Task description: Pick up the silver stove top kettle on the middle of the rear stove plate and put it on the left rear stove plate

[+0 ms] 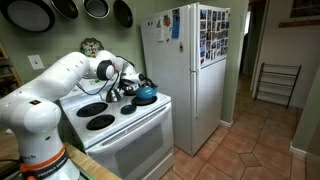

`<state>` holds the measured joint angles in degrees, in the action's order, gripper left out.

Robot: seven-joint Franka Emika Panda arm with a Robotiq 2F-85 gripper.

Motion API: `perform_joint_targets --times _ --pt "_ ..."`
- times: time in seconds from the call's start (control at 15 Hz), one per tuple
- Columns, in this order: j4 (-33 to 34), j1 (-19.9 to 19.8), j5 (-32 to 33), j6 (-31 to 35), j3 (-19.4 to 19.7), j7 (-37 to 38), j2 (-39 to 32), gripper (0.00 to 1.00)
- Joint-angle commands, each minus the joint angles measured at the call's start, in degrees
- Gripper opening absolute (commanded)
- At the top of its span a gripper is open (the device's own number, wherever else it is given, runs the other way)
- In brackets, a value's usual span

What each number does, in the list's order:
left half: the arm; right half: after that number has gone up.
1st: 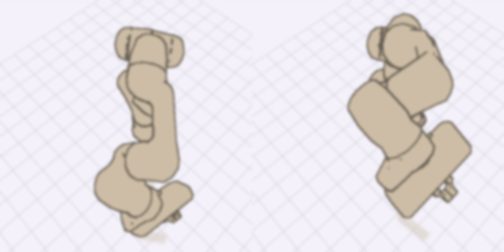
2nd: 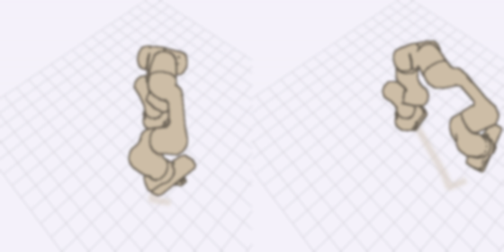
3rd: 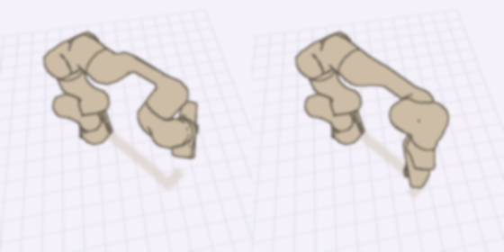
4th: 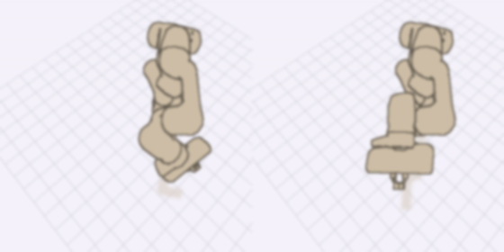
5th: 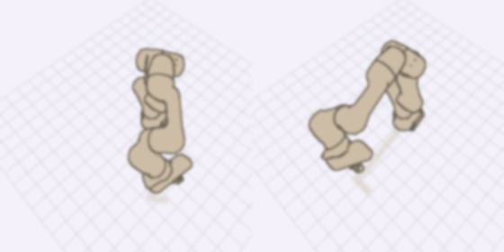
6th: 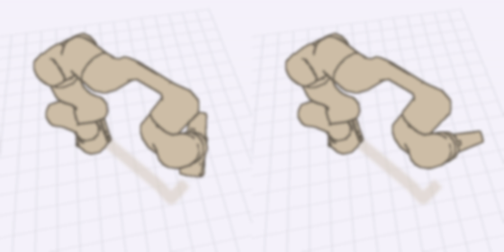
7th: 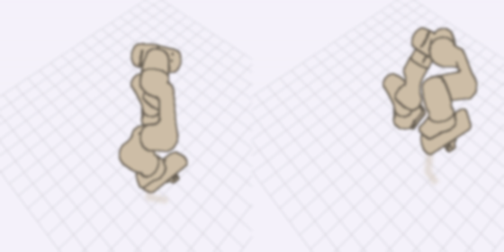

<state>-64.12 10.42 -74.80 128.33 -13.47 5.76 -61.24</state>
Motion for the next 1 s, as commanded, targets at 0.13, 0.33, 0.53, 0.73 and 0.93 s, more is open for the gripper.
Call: perform_joint_targets --times 0.13,0.33,0.53,0.73,0.93 --pt "5.76 -0.3 0.78 -4.02 -0.19 1.9 -5.2 0.64" --pt "8.18 -0.33 0.82 -6.37 -0.28 2.81 -7.34 0.69" --pt "10.41 -0.16 1.04 -8.05 -0.16 4.14 -9.27 0.63" --pt "12.61 0.02 1.31 -9.24 -0.12 5.23 -11.18 0.58" --pt "14.29 0.16 1.26 -9.03 -0.18 5.9 -12.45 0.46"
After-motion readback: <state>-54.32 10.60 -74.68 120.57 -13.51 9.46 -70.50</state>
